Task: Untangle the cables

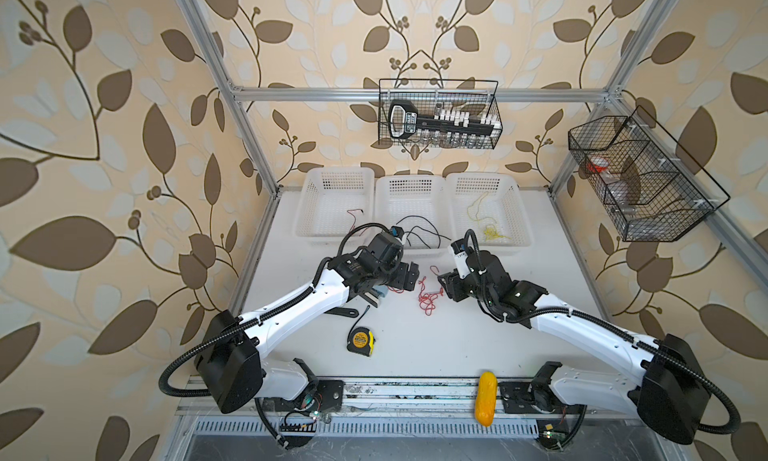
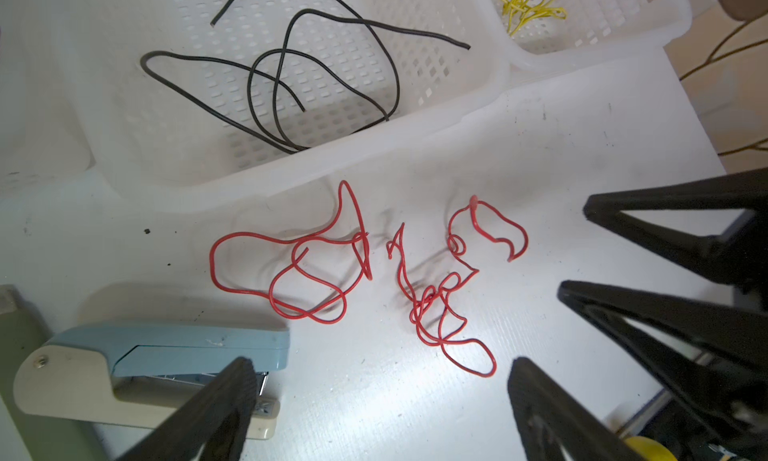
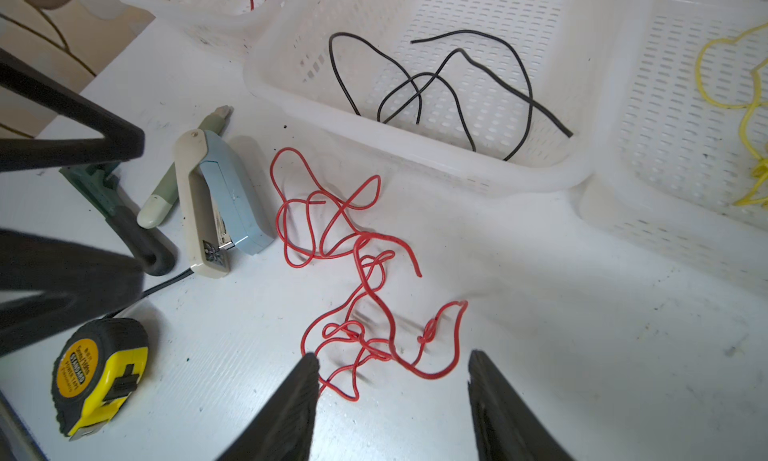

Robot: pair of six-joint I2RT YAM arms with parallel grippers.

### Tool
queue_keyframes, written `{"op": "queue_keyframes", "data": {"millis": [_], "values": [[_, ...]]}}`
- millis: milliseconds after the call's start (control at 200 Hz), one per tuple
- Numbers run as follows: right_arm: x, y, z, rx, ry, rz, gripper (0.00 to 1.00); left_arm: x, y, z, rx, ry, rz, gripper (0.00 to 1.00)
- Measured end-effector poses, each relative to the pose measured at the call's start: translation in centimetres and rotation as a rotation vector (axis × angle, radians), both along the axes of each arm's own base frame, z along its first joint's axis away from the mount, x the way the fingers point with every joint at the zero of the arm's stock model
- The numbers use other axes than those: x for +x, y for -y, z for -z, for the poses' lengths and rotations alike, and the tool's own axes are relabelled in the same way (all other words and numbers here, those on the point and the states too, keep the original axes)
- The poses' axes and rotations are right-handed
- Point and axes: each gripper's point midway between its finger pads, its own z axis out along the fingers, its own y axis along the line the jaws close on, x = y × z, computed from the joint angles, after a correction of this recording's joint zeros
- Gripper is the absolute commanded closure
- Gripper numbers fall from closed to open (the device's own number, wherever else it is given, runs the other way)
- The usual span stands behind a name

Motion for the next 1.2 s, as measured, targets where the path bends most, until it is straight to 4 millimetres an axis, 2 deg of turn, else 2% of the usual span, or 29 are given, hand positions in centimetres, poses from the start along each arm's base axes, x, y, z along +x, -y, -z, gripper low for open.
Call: {"op": "queue_keyframes", "data": {"millis": [115,310,475,540,590,705,815,1200], "values": [[0.2,-0.3,2.0,-0.049,-0.027,0.004,0.42,0.0,0.0,-0.6,-0.027,0.015,-0.013,0.04],[0.7,-0.7,4.2,-0.117,-0.030,0.015,0.44,-0.2,-0.8,-0.6,-0.023,0.029,-0.035,0.04],[1.6,-0.1,5.5,-0.181,-0.015,0.055,0.66,-0.3,-0.9,-0.4,-0.021,0.028,-0.037,0.04],[2.0,0.3,5.7,-0.203,-0.002,0.081,0.71,-0.3,-0.9,-0.4,-0.021,0.028,-0.037,0.04],[2.2,0.6,5.6,-0.216,0.009,0.096,0.74,-0.3,-0.9,-0.4,-0.021,0.028,-0.037,0.04],[2.6,1.2,5.2,-0.239,0.036,0.122,0.90,-0.2,-0.8,-0.3,-0.024,0.030,-0.037,0.04],[2.7,1.6,4.6,-0.256,0.062,0.127,1.00,-0.2,-0.8,-0.2,-0.026,0.033,-0.036,0.04],[1.6,2.7,-0.2,-0.207,0.134,0.124,1.00,0.0,-0.4,0.0,-0.035,0.031,-0.027,0.01]]}}
